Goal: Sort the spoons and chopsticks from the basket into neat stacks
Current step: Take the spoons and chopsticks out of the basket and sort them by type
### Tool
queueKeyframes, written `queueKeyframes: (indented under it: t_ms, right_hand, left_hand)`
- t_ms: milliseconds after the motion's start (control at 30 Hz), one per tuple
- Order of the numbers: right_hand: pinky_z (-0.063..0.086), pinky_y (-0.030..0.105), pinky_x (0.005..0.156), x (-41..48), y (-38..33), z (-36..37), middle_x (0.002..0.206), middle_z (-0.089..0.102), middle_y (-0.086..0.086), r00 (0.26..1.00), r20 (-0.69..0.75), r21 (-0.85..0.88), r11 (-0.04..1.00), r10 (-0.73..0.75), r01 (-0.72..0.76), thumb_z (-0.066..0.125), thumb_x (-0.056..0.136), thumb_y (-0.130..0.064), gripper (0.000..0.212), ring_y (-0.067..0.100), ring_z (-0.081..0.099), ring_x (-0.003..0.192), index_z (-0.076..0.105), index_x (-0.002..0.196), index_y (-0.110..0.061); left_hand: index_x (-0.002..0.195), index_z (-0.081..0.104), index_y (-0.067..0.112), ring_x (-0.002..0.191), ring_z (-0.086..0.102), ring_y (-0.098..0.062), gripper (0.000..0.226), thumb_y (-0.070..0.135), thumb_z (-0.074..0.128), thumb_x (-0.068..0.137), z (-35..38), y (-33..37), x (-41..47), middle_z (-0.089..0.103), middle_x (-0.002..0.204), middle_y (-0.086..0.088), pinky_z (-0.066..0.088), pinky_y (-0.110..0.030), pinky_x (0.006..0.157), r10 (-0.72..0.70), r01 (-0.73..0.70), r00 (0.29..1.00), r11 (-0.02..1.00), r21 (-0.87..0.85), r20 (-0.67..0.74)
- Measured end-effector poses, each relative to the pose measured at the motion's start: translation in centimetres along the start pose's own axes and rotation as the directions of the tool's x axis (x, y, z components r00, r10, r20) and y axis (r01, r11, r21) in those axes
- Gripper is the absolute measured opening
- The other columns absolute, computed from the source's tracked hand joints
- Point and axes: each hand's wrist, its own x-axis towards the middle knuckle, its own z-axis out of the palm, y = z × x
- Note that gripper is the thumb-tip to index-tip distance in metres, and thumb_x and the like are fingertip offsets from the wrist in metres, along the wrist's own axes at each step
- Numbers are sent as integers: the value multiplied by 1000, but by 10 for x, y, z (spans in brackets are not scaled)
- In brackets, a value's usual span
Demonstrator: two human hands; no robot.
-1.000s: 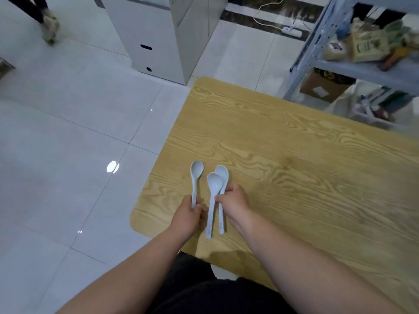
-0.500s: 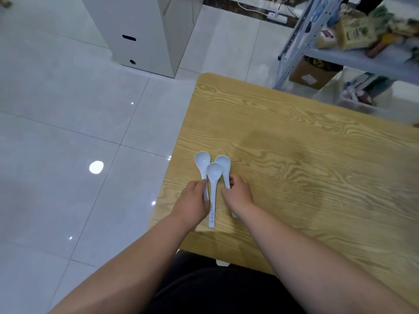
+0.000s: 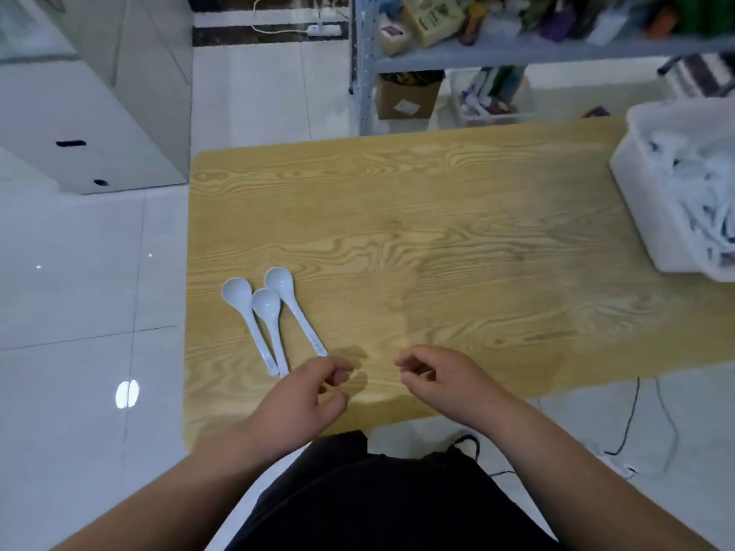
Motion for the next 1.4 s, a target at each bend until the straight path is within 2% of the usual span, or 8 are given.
queueKeyframes:
  t_ms: [100,233,433,500,700,1000,1200,1400]
  right_hand:
    - [51,20,87,-47,43,-24,106,66,-20,993,-121,67,998,-13,22,63,96,-30,20,-12,58,101,68,115,-32]
    - [50,22,95,-106,110,-55,117,64,-19,983,-183,89,995,-27,44,62,96,-35,25,-9,57,110,65,121,-34]
    - [46,13,94,-180,193,-105,118,62,-21,962,-272,151,986,-24,67,60,96,-37,27,-12,54,110,64,122,-36]
    - [47,15,94,-195,214,-124,117,62,-21,953,-302,185,980,-10,69,60,96,-37,25,-11,55,109,63,120,-37]
    - [50,23,97,-213,257,-176,114,64,-20,932,-360,259,964,39,60,60,96,-33,21,-8,58,109,65,117,-36]
    - [49,16,93,-209,293,-268,110,65,-21,868,-481,276,961,124,16,62,96,-28,20,-9,58,107,68,115,-29]
    - [49,15,91,-202,332,-315,109,65,-22,867,-475,309,951,153,2,64,96,-27,19,-10,59,105,68,113,-31]
    - [51,18,89,-173,379,-373,109,65,-21,952,-305,209,977,20,47,63,95,-28,21,-11,59,103,68,116,-29]
  left_hand:
    - [121,61,31,103,59,-1,40,39,55,82,38,53,16,61,104,20,48,-18,87,94,-94,993,996,-11,65]
    - [121,60,32,105,57,2,47,48,49,78,95,132,43,59,108,22,48,-20,89,162,-165,980,986,18,119]
    - [119,60,36,107,59,-1,35,29,62,85,172,240,72,62,108,22,50,-23,91,228,-237,962,970,48,150]
    - [119,59,37,107,59,0,35,32,61,84,189,268,78,62,108,23,50,-23,91,244,-258,954,964,65,171]
    - [117,59,41,106,61,1,35,41,57,82,224,322,105,63,107,23,52,-23,90,255,-266,950,963,39,183]
    - [119,57,44,107,59,4,42,53,50,78,264,378,179,63,106,25,50,-21,90,294,-327,887,944,36,356]
    - [117,63,33,103,62,1,30,24,66,88,288,420,230,66,103,19,51,-22,88,285,-303,906,953,11,315]
    - [113,63,33,100,64,-2,30,15,68,89,310,449,272,67,101,17,54,-26,86,207,-218,961,975,38,185]
